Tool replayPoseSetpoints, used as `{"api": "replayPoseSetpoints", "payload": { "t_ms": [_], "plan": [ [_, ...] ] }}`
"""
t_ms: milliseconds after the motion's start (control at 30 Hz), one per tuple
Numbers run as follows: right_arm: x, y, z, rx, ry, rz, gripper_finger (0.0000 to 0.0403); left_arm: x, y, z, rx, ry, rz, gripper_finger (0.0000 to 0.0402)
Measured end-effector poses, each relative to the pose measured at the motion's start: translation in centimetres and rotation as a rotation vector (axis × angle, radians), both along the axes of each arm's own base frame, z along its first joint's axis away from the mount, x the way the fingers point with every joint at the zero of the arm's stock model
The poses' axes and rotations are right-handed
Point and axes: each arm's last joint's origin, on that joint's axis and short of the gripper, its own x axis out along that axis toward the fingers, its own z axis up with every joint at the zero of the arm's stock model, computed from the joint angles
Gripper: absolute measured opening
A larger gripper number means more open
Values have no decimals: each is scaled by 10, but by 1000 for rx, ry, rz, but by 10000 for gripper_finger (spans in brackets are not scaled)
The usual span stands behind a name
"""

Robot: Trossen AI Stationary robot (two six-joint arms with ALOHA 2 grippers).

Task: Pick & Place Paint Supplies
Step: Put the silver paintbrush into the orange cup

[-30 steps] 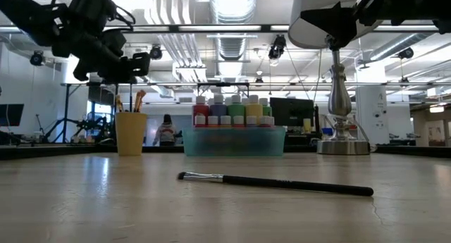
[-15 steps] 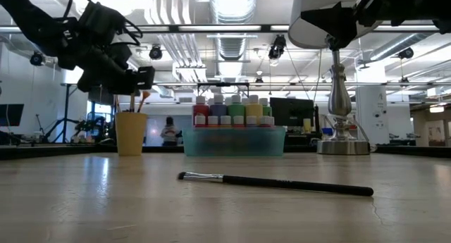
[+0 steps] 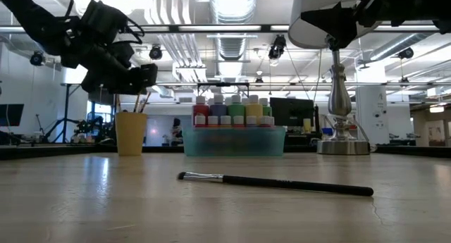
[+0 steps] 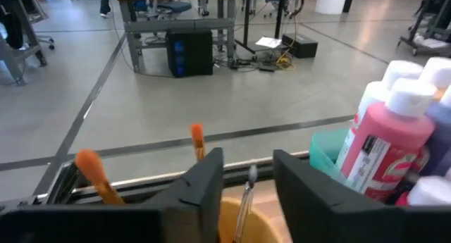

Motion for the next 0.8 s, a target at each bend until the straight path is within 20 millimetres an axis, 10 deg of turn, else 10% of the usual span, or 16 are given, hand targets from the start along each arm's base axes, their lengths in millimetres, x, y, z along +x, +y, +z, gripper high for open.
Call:
{"api": "replayPoseSetpoints", "payload": {
  "t_ms": [233,533,800],
  "plan": [
    [0,0,0,-1,0,0,331,7,-1,38,40,-141,-109,180],
    [0,0,0,6,0,1,348,20,-20,114,129,-321,-733,182],
    [0,0,0,6,-1,1,331,43,-73,143,112,-66,-942,181]
  ]
}}
